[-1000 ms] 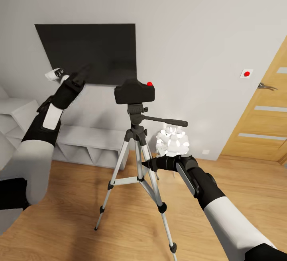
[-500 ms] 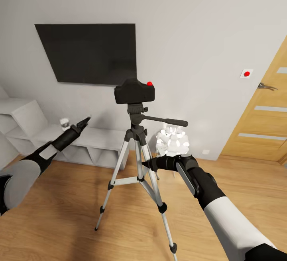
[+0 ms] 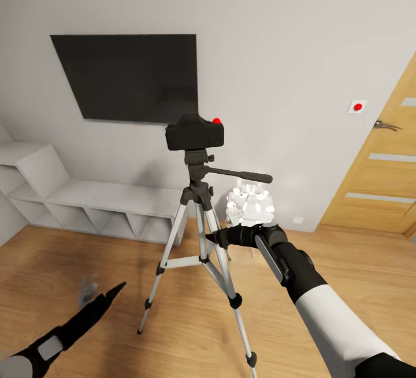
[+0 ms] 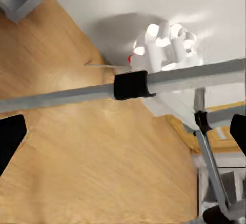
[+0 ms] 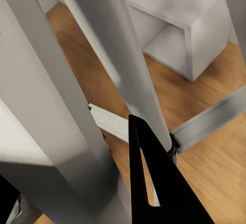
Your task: Attach the digital camera to the camera tripod in the bedroom.
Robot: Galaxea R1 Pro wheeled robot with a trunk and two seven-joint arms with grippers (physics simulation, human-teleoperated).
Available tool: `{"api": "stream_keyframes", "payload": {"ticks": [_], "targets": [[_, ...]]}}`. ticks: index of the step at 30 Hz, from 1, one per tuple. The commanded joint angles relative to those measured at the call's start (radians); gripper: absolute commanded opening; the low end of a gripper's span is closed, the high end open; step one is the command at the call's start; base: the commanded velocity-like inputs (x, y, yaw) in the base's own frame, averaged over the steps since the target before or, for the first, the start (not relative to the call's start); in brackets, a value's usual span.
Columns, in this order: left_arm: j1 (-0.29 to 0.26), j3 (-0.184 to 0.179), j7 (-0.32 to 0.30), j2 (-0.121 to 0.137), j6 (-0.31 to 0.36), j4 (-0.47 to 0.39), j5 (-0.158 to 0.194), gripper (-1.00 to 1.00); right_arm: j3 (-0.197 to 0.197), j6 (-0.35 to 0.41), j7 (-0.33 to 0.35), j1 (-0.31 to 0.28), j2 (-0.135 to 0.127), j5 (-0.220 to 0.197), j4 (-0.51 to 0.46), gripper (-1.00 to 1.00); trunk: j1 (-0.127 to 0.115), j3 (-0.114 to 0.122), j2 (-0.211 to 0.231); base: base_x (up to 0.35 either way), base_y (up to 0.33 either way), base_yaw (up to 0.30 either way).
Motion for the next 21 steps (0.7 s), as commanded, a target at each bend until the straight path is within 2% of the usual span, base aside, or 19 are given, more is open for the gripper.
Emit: {"api": "stream_keyframes", "payload": {"ticks": [1, 2, 3, 4, 5, 6, 7, 8, 9, 10, 12, 13, 14, 15, 16, 17, 19, 20, 21], "targets": [[0.021, 0.013, 0.023, -0.005, 0.005, 0.001, -0.003, 1.00, 0.002, 0.026, -0.004, -0.001, 0.000, 0.025, 0.027, -1.00, 0.001, -0.002, -0.002, 0.000, 0.000, 0.000], [0.039, 0.014, 0.051, -0.011, 0.005, 0.001, -0.002, 1.00, 0.002, 0.026, -0.004, -0.001, 0.000, 0.025, 0.027, -1.00, 0.001, -0.002, -0.002, 0.000, 0.000, 0.000], [0.073, 0.014, 0.116, -0.025, 0.006, 0.001, -0.002, 1.00, 0.002, 0.026, -0.004, -0.001, 0.000, 0.023, 0.027, -1.00, 0.001, -0.002, -0.002, 0.000, 0.000, 0.000], [0.087, 0.014, 0.151, -0.033, 0.006, 0.001, -0.002, 1.00, 0.002, 0.026, -0.004, -0.001, 0.000, 0.022, 0.027, -1.00, 0.001, -0.002, -0.002, 0.000, 0.000, 0.000], [0.115, 0.014, 0.227, -0.048, 0.006, 0.001, -0.003, 1.00, 0.002, 0.026, -0.003, -0.001, 0.000, 0.020, 0.027, -1.00, 0.001, -0.002, -0.002, 0.000, 0.000, 0.000], [0.128, 0.014, 0.267, -0.054, 0.006, 0.001, -0.003, 1.00, 0.002, 0.027, -0.003, -0.001, 0.000, 0.019, 0.027, -1.00, 0.001, -0.002, -0.002, 0.000, 0.000, 0.000], [0.154, 0.013, 0.348, -0.068, 0.006, 0.001, -0.005, 1.00, 0.002, 0.027, -0.004, -0.001, 0.000, 0.019, 0.027, -1.00, 0.001, -0.002, -0.002, 0.000, 0.000, 0.000], [0.166, 0.013, 0.388, -0.075, 0.005, 0.001, -0.005, 1.00, 0.002, 0.027, -0.004, -0.001, 0.000, 0.018, 0.027, -1.00, 0.001, -0.002, -0.002, 0.000, 0.000, 0.000], [0.186, 0.013, 0.461, -0.094, 0.003, 0.001, -0.006, 1.00, 0.002, 0.028, -0.004, -0.001, -0.001, 0.018, 0.027, -1.00, 0.001, -0.002, -0.002, 0.000, 0.000, 0.000], [0.193, 0.013, 0.495, -0.105, 0.003, 0.001, -0.006, 1.00, 0.002, 0.028, -0.004, -0.001, -0.001, 0.018, 0.027, -1.00, 0.001, -0.002, -0.002, 0.000, 0.000, 0.000], [0.211, 0.012, 0.609, -0.154, 0.002, 0.000, -0.009, 1.00, 0.002, 0.028, -0.004, -0.001, 0.000, 0.018, 0.027, -1.00, 0.001, -0.002, -0.002, 0.000, 0.000, 0.000], [0.215, 0.011, 0.634, -0.166, 0.002, 0.000, -0.010, 1.00, 0.002, 0.028, -0.004, -0.001, 0.000, 0.019, 0.027, -1.00, 0.001, -0.002, -0.002, 0.000, 0.000, 0.000], [0.220, 0.010, 0.682, -0.188, 0.003, 0.000, -0.016, 1.00, 0.002, 0.028, -0.005, -0.001, 0.000, 0.020, 0.027, -1.00, 0.001, -0.002, -0.002, 0.000, 0.000, 0.000], [0.221, 0.009, 0.707, -0.197, 0.003, 0.000, -0.021, 1.00, 0.002, 0.028, -0.005, -0.001, 0.001, 0.020, 0.027, -1.00, 0.001, -0.002, -0.002, 0.000, 0.000, 0.000], [0.224, 0.008, 0.761, -0.213, 0.005, 0.000, -0.037, 1.00, 0.002, 0.028, -0.005, -0.001, 0.001, 0.020, 0.028, -1.00, 0.001, -0.002, -0.002, 0.000, 0.000, 0.000], [0.225, 0.008, 0.790, -0.220, 0.006, 0.000, -0.047, 1.00, 0.002, 0.028, -0.005, -0.001, 0.001, 0.020, 0.028, -1.00, 0.001, -0.002, -0.002, 0.000, 0.000, 0.000], [0.227, 0.007, 0.887, -0.238, 0.008, 0.001, -0.080, 1.00, 0.002, 0.028, -0.006, -0.001, 0.001, 0.020, 0.030, -1.00, 0.001, -0.002, -0.002, 0.000, 0.000, 0.000], [0.231, 0.007, 0.956, -0.250, 0.009, 0.001, -0.098, 1.00, 0.002, 0.028, -0.007, -0.001, 0.001, 0.020, 0.031, -1.00, 0.001, -0.002, -0.002, 0.000, 0.000, 0.000], [0.234, 0.007, 0.989, -0.256, 0.010, 0.001, -0.106, 1.00, 0.002, 0.028, -0.007, -0.001, 0.001, 0.020, 0.031, -1.00, 0.001, -0.002, -0.002, 0.000, 0.000, 0.000]]}}
